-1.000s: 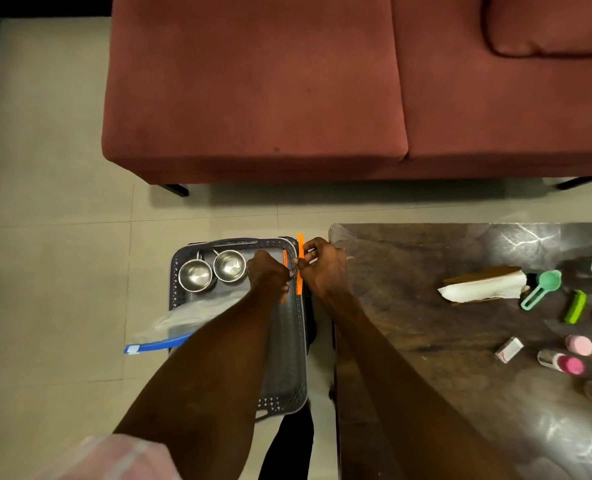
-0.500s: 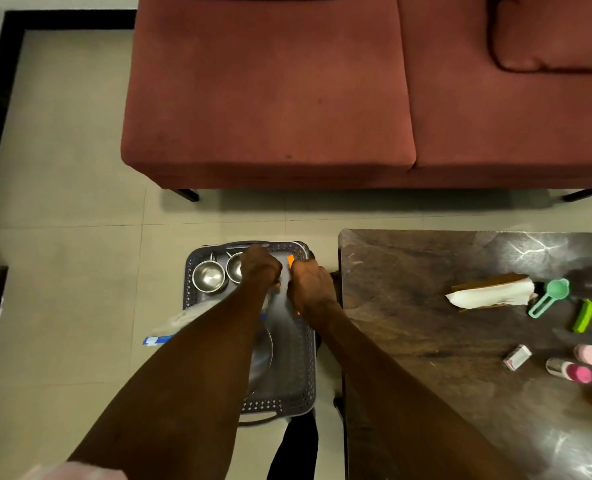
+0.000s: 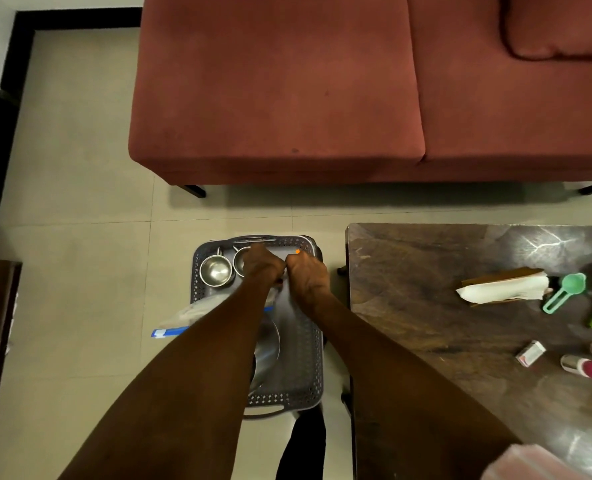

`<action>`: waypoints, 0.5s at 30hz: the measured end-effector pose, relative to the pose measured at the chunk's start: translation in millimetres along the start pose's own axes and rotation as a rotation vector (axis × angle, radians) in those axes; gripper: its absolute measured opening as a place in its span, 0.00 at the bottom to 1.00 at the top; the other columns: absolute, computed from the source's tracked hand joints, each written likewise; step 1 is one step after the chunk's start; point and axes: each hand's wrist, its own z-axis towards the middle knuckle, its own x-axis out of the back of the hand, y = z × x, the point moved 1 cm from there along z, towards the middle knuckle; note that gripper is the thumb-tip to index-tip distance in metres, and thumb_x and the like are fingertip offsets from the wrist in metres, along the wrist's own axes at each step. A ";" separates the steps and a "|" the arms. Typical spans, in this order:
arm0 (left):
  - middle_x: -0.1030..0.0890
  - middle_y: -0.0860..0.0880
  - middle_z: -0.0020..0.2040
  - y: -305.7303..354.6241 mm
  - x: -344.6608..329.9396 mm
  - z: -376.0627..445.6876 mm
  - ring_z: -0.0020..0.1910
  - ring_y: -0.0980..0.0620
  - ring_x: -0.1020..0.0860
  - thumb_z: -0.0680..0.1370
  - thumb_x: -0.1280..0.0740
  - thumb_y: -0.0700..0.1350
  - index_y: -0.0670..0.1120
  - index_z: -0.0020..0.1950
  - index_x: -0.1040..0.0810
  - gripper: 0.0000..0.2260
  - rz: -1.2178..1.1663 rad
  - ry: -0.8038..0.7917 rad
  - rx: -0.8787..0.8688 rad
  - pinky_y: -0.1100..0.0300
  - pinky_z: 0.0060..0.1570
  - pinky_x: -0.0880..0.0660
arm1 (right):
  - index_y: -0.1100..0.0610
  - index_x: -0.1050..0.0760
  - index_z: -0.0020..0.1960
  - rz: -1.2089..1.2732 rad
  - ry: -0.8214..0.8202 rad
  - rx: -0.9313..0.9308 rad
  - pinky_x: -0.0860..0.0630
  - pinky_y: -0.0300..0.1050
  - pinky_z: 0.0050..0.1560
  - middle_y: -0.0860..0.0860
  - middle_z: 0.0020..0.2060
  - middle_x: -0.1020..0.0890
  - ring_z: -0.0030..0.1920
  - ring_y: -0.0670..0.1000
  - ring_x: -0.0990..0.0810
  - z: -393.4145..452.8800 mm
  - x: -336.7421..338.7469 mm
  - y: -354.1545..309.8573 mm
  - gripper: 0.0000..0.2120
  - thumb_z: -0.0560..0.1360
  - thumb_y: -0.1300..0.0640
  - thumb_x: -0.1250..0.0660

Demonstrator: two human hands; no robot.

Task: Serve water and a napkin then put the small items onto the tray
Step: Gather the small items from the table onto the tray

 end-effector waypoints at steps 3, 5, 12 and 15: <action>0.17 0.43 0.52 -1.0 -1.8 -3.3 0.52 0.47 0.18 0.73 0.29 0.42 0.37 0.55 0.20 0.13 0.017 -0.034 -0.010 0.62 0.39 0.28 | 0.63 0.25 0.57 0.078 0.072 -0.033 0.26 0.50 0.54 0.61 0.55 0.22 0.57 0.61 0.22 -7.1 10.9 8.7 0.09 0.78 0.67 0.39; 0.17 0.43 0.50 -3.0 -4.7 -1.5 0.50 0.46 0.18 0.72 0.30 0.41 0.36 0.54 0.21 0.13 0.014 -0.062 -0.025 0.62 0.36 0.25 | 0.63 0.24 0.53 0.170 0.151 -0.090 0.24 0.50 0.51 0.61 0.51 0.21 0.52 0.62 0.20 -12.6 21.7 20.4 0.07 0.77 0.66 0.38; 0.16 0.40 0.41 -14.1 -24.3 12.2 0.40 0.43 0.16 0.67 0.26 0.40 0.36 0.42 0.18 0.08 -0.052 0.003 -0.023 0.51 0.40 0.18 | 0.56 0.23 0.53 0.460 0.369 -0.335 0.22 0.48 0.47 0.52 0.46 0.19 0.45 0.52 0.21 -46.7 55.7 97.9 0.07 0.76 0.60 0.33; 0.17 0.44 0.41 11.3 -12.1 -37.2 0.42 0.46 0.19 0.72 0.30 0.40 0.38 0.44 0.18 0.06 -0.074 0.109 -0.122 0.57 0.39 0.24 | 0.53 0.24 0.54 0.508 0.407 -0.401 0.21 0.52 0.51 0.51 0.47 0.18 0.47 0.53 0.20 -69.9 67.8 127.6 0.06 0.77 0.58 0.34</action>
